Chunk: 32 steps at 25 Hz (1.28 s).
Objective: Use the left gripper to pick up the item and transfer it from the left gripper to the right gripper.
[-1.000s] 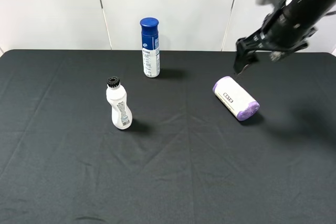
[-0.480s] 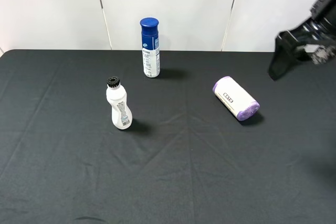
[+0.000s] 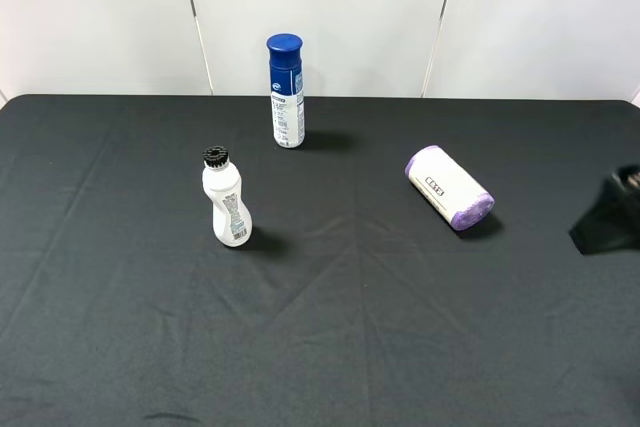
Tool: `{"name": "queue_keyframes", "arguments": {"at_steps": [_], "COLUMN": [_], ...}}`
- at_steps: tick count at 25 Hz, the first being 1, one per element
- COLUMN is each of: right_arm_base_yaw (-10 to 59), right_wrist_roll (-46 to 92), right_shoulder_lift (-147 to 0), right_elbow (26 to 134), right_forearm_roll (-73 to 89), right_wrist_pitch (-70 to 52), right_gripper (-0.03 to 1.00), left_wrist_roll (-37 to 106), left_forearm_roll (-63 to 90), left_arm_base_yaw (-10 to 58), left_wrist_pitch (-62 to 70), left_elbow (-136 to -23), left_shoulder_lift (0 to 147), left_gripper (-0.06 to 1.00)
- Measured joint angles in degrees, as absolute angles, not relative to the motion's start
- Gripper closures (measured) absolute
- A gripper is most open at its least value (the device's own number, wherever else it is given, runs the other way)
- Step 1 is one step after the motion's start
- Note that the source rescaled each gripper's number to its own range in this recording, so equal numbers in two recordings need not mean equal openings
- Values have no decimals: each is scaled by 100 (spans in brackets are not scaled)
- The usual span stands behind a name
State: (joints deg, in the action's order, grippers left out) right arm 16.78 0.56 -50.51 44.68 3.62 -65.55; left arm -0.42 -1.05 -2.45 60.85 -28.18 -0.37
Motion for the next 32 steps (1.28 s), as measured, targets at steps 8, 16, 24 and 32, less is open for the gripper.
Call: {"name": "queue_keyframes", "arguments": {"at_steps": [8, 16, 24, 32], "right_arm_base_yaw": [1678, 1678, 1678, 1678], "right_wrist_roll": [56, 56, 0, 0], "right_shoulder_lift": [-3032, -1486, -31, 27], "right_elbow": [3569, 3272, 2869, 2856], "right_forearm_roll": [362, 197, 0, 0], "right_wrist_pitch": [-6337, -5915, -5812, -5817], "right_gripper": [-3, -3, -3, -3], "left_wrist_roll": [-42, -42, -42, -42], "left_forearm_roll": [-105, -105, -105, -105], "left_arm_base_yaw": [-245, -245, -245, -245], "left_wrist_pitch": [6085, 6085, 6085, 6085], "left_elbow": [-2818, -2818, -2818, -2818], "left_shoulder_lift": [-37, -37, -37, -37], "left_gripper": [-5, -5, -5, -5]}}
